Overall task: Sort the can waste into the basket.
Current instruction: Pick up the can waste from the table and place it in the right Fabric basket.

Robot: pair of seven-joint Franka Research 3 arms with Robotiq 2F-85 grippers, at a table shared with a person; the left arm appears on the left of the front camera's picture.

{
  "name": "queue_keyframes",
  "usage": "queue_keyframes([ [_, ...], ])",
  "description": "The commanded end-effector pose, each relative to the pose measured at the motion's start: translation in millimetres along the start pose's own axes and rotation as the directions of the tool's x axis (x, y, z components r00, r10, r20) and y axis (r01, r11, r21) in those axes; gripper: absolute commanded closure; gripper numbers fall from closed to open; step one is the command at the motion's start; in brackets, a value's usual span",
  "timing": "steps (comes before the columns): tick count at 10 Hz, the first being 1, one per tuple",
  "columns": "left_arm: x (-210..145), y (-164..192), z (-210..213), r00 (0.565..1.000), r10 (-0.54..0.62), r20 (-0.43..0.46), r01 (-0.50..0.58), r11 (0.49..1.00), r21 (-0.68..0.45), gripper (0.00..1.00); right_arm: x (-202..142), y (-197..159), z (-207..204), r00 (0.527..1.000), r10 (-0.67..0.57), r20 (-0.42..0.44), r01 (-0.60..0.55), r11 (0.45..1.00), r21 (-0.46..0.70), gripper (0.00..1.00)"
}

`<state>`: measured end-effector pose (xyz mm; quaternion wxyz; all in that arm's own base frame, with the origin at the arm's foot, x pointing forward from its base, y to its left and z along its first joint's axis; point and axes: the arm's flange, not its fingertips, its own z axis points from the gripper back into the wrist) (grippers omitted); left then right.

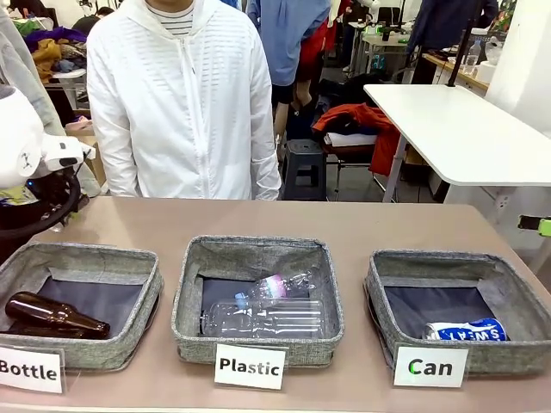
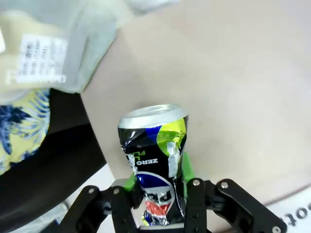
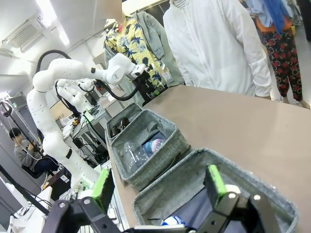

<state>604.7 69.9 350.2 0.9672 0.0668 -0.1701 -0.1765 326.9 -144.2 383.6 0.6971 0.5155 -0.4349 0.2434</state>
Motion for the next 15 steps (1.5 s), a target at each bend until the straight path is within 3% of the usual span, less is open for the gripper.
queue_keyframes([
  [1,-24,-15,63,0.976,-0.176,0.126,0.187,0.979,-0.081,1.00,2,2,-4,1.000,0.001,0.027,-0.001,1.000,-0.013,0.00],
  [2,-33,-26,103,0.941,-0.257,0.218,0.282,0.956,-0.088,1.00,2,2,-4,1.000,0.001,0.027,-0.001,1.000,-0.013,0.00],
  [4,-64,-44,174,0.789,-0.509,0.345,0.561,0.825,-0.066,1.00,2,2,-4,1.000,0.001,0.027,-0.001,1.000,-0.013,0.00],
  [5,-84,-49,196,0.662,-0.640,0.390,0.726,0.677,-0.122,1.00,2,2,-4,1.000,0.001,0.027,-0.001,1.000,-0.013,0.00],
  [7,-127,-53,218,0.380,-0.810,0.446,0.923,0.307,-0.231,1.00,2,2,-4,1.000,0.001,0.027,-0.001,1.000,-0.013,0.00],
  [8,-146,-55,220,0.286,-0.853,0.438,0.945,0.174,-0.278,1.00,2,2,-4,1.000,0.001,0.027,-0.001,1.000,-0.013,0.00],
  [9,-155,-57,217,0.227,-0.874,0.429,0.955,0.115,-0.273,1.00,2,2,-4,1.000,0.001,0.027,-0.001,1.000,-0.013,0.00],
  [10,-155,-61,213,0.254,-0.871,0.421,0.951,0.144,-0.274,1.00,2,2,-4,1.000,0.001,0.027,-0.001,1.000,-0.013,0.00],
  [11,-146,-64,207,0.338,-0.855,0.394,0.929,0.236,-0.284,1.00,2,2,-4,1.000,0.001,0.027,-0.001,1.000,-0.013,0.00],
  [12,-172,-66,214,0.339,-0.815,0.470,0.926,0.203,-0.318,1.00,2,2,-4,1.000,0.001,0.027,-0.001,1.000,-0.013,0.00],
  [15,-172,-66,214,0.339,-0.815,0.470,0.926,0.203,-0.318,1.00,2,2,-4,1.000,0.001,0.027,-0.001,1.000,-0.013,0.00],
])
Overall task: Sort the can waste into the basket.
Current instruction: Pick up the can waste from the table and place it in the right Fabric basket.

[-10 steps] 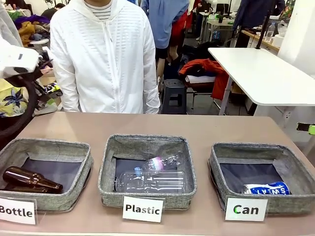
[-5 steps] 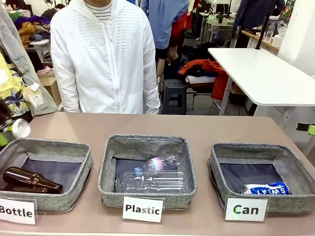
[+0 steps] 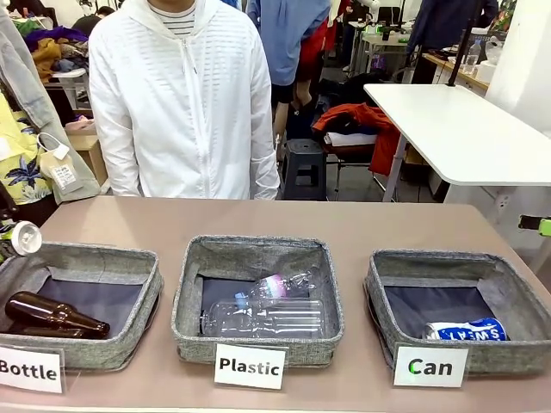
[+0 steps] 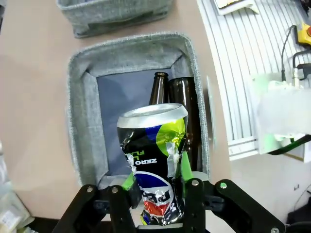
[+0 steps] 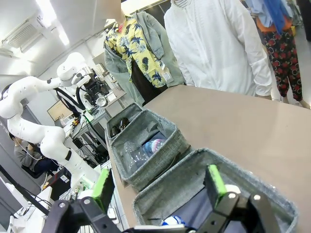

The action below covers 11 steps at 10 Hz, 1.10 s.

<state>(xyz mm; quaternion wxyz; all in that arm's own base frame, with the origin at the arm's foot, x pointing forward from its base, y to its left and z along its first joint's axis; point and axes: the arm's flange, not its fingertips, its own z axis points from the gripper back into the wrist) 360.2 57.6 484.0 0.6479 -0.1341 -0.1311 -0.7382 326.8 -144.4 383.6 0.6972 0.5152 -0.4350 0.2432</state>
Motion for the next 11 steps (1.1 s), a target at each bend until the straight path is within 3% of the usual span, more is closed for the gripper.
queue_keyframes([
  [1,0,1,-2,1.000,-0.004,-0.006,0.004,1.000,-0.006,0.69,0,0,0,1.000,0.000,0.000,0.000,1.000,0.000,0.00],
  [2,60,15,-4,0.995,0.032,0.093,-0.036,0.998,0.046,0.69,17,19,10,0.991,-0.081,-0.106,0.071,0.993,-0.095,0.00],
  [3,126,25,-7,0.985,-0.029,0.170,0.029,1.000,0.003,0.69,30,33,29,0.978,-0.114,-0.175,0.076,0.974,-0.211,0.00],
  [4,184,35,-15,0.986,-0.064,0.156,0.062,0.998,0.021,0.69,40,45,52,0.961,-0.194,-0.196,0.114,0.927,-0.359,0.00],
  [6,288,52,-40,0.983,-0.135,0.125,0.128,0.990,0.062,0.69,63,77,115,0.967,-0.202,-0.158,0.088,0.839,-0.537,0.00],
  [7,335,61,-63,0.983,-0.138,0.120,0.132,0.990,0.058,0.69,65,94,144,0.954,-0.214,-0.210,0.050,0.804,-0.592,0.00],
  [9,428,76,-115,0.983,-0.131,0.131,0.115,0.986,0.120,0.69,53,115,185,0.922,-0.250,-0.295,0.017,0.788,-0.615,0.00],
  [10,465,79,-146,0.978,-0.137,0.157,0.130,0.990,0.053,0.69,43,117,202,0.920,-0.257,-0.296,0.025,0.792,-0.610,0.00],
  [11,508,88,-186,0.978,-0.129,0.167,0.116,0.990,0.083,0.69,28,113,217,0.940,-0.248,-0.236,0.061,0.799,-0.598,0.00],
])
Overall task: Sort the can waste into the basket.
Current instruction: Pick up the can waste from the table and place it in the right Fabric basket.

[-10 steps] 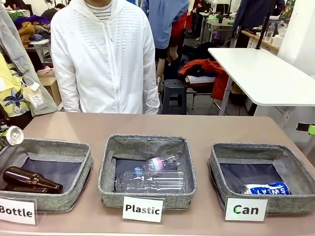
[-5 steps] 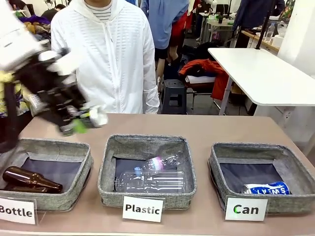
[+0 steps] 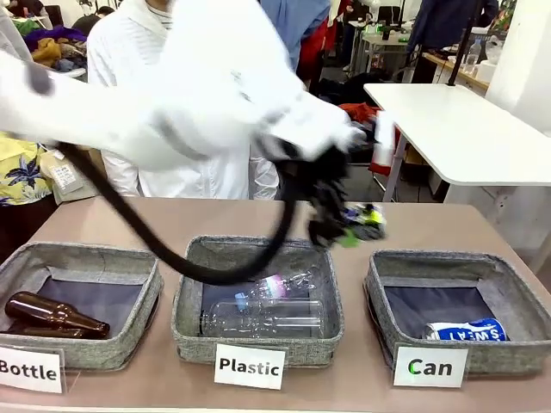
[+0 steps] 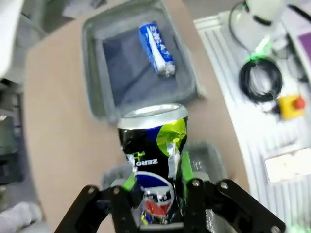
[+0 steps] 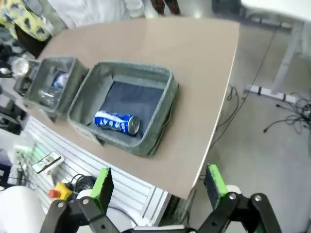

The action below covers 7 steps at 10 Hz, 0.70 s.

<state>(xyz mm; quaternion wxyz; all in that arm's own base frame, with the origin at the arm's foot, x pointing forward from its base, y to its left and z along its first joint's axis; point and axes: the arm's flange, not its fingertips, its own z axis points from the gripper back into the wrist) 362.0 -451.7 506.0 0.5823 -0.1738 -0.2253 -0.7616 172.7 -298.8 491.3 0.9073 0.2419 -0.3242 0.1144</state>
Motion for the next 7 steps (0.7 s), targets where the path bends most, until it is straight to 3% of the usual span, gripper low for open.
queue_keyframes([
  [1,41,31,-54,1.000,0.025,-0.011,-0.025,1.000,0.014,0.69,17,6,-4,1.000,0.023,0.000,-0.023,1.000,-0.018,0.00],
  [5,100,48,-129,0.999,0.033,-0.042,-0.036,0.996,-0.084,0.69,17,6,-4,1.000,0.023,0.000,-0.023,1.000,-0.018,0.00],
  [7,108,55,-141,0.996,-0.046,-0.071,0.038,0.993,-0.108,0.69,17,6,-4,1.000,0.023,0.000,-0.023,1.000,-0.018,0.00],
])
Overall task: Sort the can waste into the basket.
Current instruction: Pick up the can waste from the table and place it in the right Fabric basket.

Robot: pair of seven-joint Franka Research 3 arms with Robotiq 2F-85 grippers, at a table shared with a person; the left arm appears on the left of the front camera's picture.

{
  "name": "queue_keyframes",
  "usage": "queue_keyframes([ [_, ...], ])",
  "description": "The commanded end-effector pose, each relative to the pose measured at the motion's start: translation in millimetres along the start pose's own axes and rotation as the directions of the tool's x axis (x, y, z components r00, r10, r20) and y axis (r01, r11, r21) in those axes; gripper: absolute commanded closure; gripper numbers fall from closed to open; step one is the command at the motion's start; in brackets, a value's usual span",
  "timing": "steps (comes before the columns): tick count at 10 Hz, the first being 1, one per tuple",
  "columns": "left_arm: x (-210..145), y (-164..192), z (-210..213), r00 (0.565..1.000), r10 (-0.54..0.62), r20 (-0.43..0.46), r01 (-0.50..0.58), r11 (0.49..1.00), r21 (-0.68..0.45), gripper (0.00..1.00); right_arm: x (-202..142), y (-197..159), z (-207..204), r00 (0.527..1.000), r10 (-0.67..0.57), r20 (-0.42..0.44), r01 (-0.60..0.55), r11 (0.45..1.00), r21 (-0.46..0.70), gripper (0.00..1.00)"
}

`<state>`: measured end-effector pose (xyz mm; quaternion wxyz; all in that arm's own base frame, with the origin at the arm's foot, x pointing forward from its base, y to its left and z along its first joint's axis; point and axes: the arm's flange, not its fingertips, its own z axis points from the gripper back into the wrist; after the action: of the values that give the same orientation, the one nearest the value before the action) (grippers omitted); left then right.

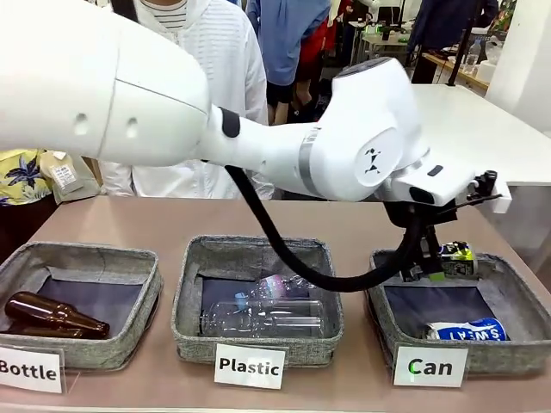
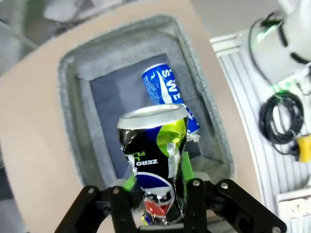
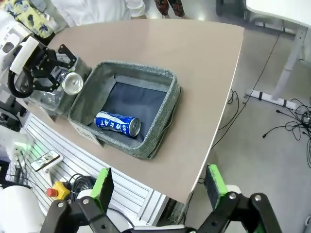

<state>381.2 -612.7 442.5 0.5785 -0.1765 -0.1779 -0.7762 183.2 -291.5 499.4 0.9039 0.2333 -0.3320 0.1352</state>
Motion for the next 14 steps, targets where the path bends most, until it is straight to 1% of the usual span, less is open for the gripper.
queue_keyframes([
  [1,16,13,0,0.996,-0.083,-0.032,0.081,0.995,-0.064,0.69,3,1,-1,1.000,-0.025,-0.004,0.025,1.000,-0.016,0.00],
  [2,15,16,-3,0.991,-0.132,0.005,0.131,0.978,-0.164,0.69,3,1,-1,1.000,-0.025,-0.004,0.025,1.000,-0.016,0.00],
  [3,14,22,-4,0.984,-0.175,0.028,0.177,0.963,-0.202,0.69,3,1,-1,1.000,-0.025,-0.004,0.025,1.000,-0.016,0.00],
  [4,17,24,-6,0.980,-0.190,0.058,0.198,0.951,-0.238,0.69,3,1,-1,1.000,-0.025,-0.004,0.025,1.000,-0.016,0.00],
  [5,18,24,-8,0.976,-0.204,0.075,0.217,0.946,-0.240,0.09,3,1,-1,1.000,-0.025,-0.004,0.025,1.000,-0.016,0.00],
  [6,18,24,-8,0.975,-0.212,0.067,0.221,0.953,-0.206,0.09,3,1,-1,1.000,-0.025,-0.004,0.025,1.000,-0.016,0.00],
  [7,19,24,-7,0.977,-0.204,0.063,0.213,0.960,-0.184,0.00,3,1,-1,1.000,-0.025,-0.004,0.025,1.000,-0.016,0.00],
  [8,20,23,-7,0.977,-0.205,0.055,0.211,0.963,-0.165,0.04,3,1,-1,1.000,-0.025,-0.004,0.025,1.000,-0.016,0.00],
  [9,20,23,-8,0.977,-0.207,0.047,0.211,0.965,-0.152,0.00,3,1,-1,1.000,-0.025,-0.004,0.025,1.000,-0.016,0.00],
  [11,17,19,-3,0.978,-0.207,0.033,0.210,0.969,-0.134,0.00,3,1,-1,1.000,-0.025,-0.004,0.025,1.000,-0.016,0.00],
  [13,6,15,23,0.985,-0.173,0.011,0.173,0.981,-0.089,0.00,0,0,0,1.000,-0.002,0.001,0.002,1.000,-0.001,0.00],
  [14,-5,9,46,0.991,-0.132,0.005,0.132,0.987,-0.093,0.00,9,8,-6,0.998,0.056,-0.034,-0.056,0.998,0.011,0.00],
])
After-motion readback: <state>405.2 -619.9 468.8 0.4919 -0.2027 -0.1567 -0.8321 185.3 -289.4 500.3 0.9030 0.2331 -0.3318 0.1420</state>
